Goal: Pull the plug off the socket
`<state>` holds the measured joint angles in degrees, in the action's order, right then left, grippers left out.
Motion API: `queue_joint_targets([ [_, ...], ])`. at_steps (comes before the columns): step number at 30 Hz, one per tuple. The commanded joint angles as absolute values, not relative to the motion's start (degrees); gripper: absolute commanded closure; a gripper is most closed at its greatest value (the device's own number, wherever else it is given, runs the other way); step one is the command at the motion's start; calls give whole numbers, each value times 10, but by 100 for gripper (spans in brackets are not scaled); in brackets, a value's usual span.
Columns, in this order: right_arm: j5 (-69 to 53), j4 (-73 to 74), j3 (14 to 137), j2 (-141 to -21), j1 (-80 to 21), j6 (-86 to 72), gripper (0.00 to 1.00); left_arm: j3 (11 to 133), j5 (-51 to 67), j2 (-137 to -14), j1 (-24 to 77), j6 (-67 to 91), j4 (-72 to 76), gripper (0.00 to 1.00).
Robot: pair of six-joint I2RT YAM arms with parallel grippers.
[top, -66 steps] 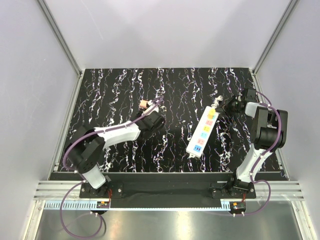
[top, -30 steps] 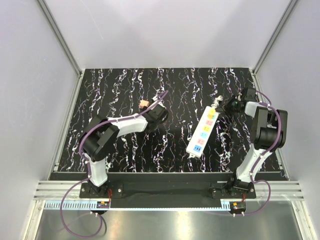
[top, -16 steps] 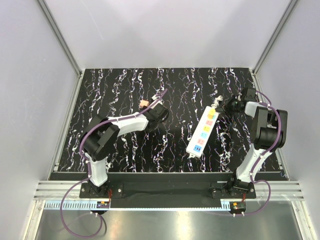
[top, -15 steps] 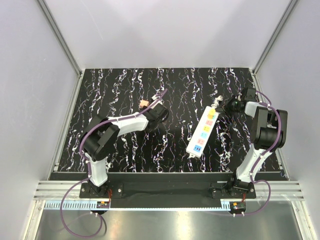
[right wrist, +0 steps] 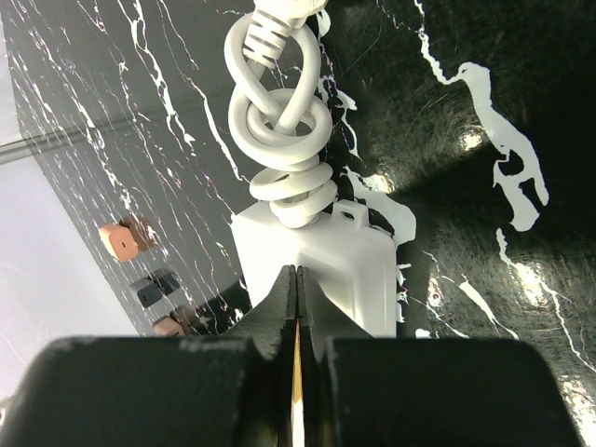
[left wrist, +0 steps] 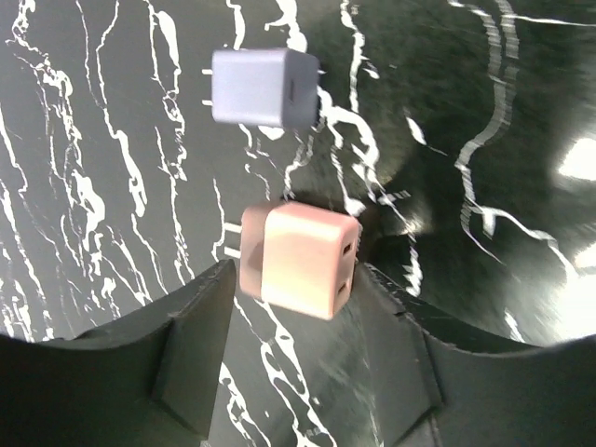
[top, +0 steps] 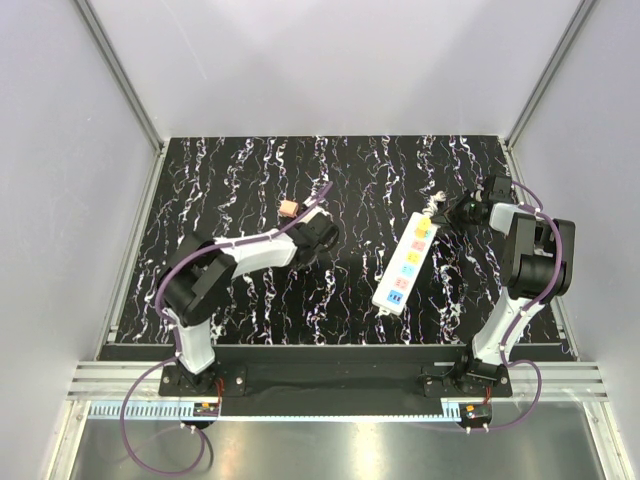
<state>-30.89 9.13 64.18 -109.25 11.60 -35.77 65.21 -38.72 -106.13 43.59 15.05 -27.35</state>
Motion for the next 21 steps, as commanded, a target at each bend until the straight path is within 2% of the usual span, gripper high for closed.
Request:
queue_joint_targets([
  [1,-242,133,639,-1120,106,-328,100,657,-372,-1004,450,177,-267,39],
  [6,-238,133,628,-1111,105,-327,100,688,-381,-967,482,181,-280,36],
  [10,-239,134,632,-1114,105,-328,100,743,-325,-957,498,190,-280,35],
  [12,-237,134,628,-1111,105,-327,100,789,-282,-971,514,185,-280,27],
  [20,-235,136,625,-1108,105,-323,100,992,-180,-1121,555,179,-273,22],
  [21,-232,136,625,-1107,105,-323,100,1008,-168,-1148,556,181,-268,15],
])
